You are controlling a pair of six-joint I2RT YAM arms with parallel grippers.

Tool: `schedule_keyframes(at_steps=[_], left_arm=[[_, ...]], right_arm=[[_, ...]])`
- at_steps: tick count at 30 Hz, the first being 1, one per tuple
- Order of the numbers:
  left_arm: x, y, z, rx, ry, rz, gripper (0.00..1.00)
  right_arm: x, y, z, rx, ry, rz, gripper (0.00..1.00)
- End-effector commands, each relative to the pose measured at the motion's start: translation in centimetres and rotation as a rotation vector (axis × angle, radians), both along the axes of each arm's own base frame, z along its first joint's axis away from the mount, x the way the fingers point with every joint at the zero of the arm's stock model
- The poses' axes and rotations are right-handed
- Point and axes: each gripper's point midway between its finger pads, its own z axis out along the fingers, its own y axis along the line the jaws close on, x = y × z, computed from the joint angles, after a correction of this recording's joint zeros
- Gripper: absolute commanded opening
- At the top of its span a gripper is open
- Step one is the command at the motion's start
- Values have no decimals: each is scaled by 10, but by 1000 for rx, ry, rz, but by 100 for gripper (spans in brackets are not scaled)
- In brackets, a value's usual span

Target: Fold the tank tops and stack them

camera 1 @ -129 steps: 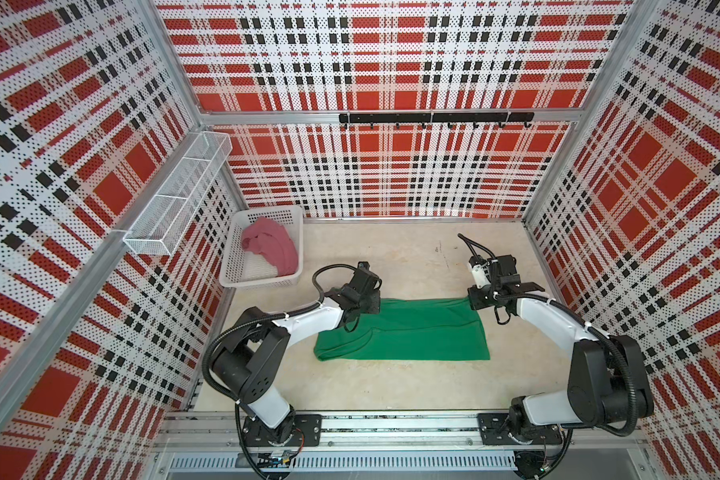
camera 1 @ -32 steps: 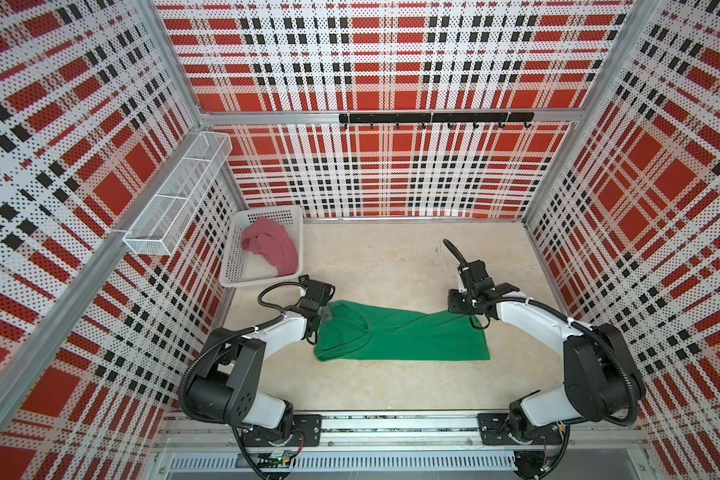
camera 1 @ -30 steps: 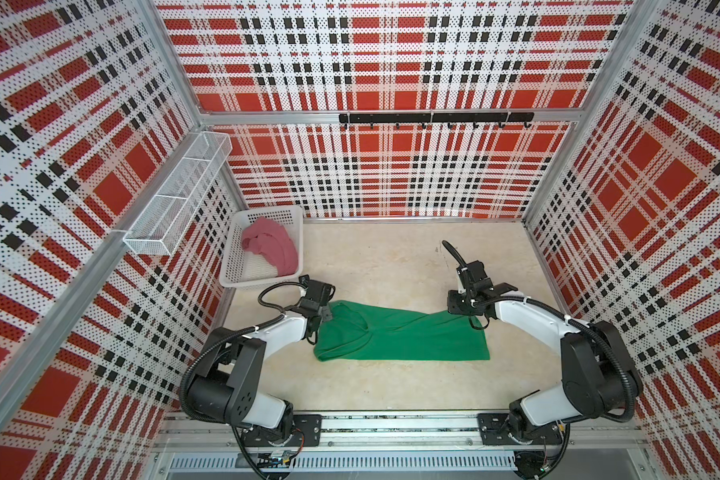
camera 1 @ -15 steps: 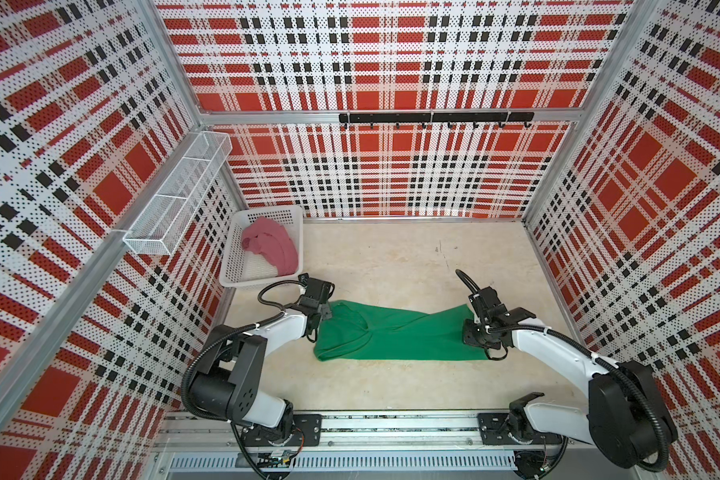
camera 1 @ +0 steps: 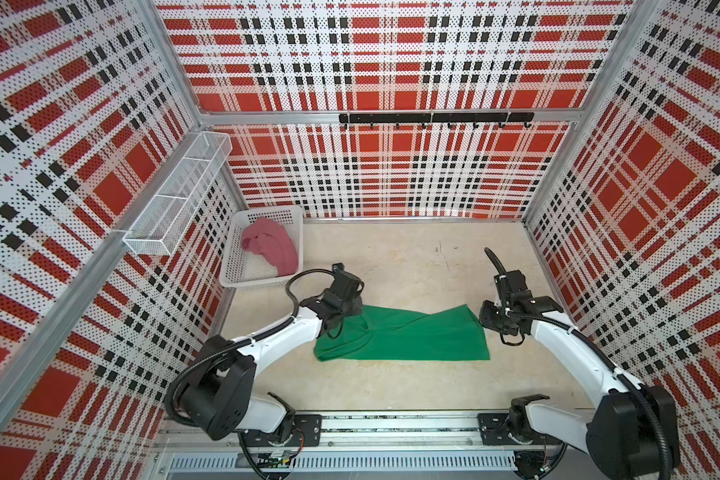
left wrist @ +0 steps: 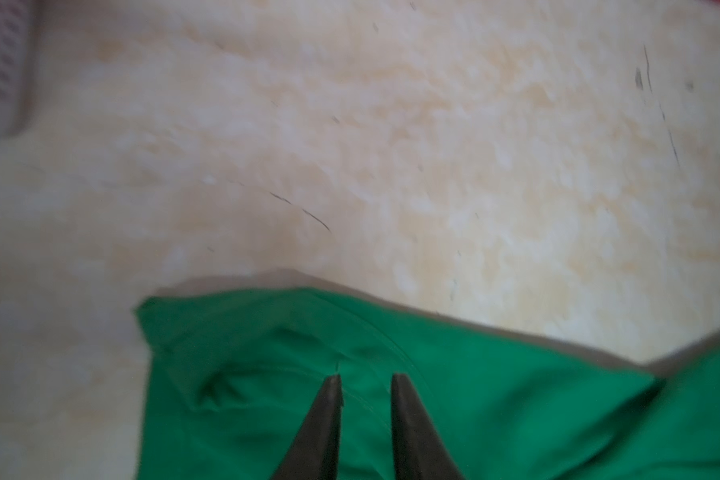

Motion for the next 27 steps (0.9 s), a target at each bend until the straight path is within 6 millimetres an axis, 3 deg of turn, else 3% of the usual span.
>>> schedule_keyframes(at_steps=[1, 6, 11, 16, 20, 25, 27], left_arm=[[-14, -25, -14, -20, 82, -50, 29], [-14, -49, -24, -6, 100, -116, 35], [-22, -57, -42, 4, 145, -141, 37], [-29, -60, -58, -3, 180, -154, 33], [-33, -63, -66, 0, 197, -168, 21], [-36, -60, -69, 5, 200, -169, 0], [-37, -57, -68, 7, 198, -166, 0]], right_arm=[[14, 12, -2, 39, -2, 66, 34], [26, 20, -13, 65, 4, 98, 42], [26, 23, -26, 65, 30, 111, 43], [19, 24, -36, 59, 58, 114, 32], [9, 23, -41, 44, 82, 114, 18], [-4, 20, -45, 35, 101, 103, 3], [-10, 17, -47, 25, 106, 94, 0]])
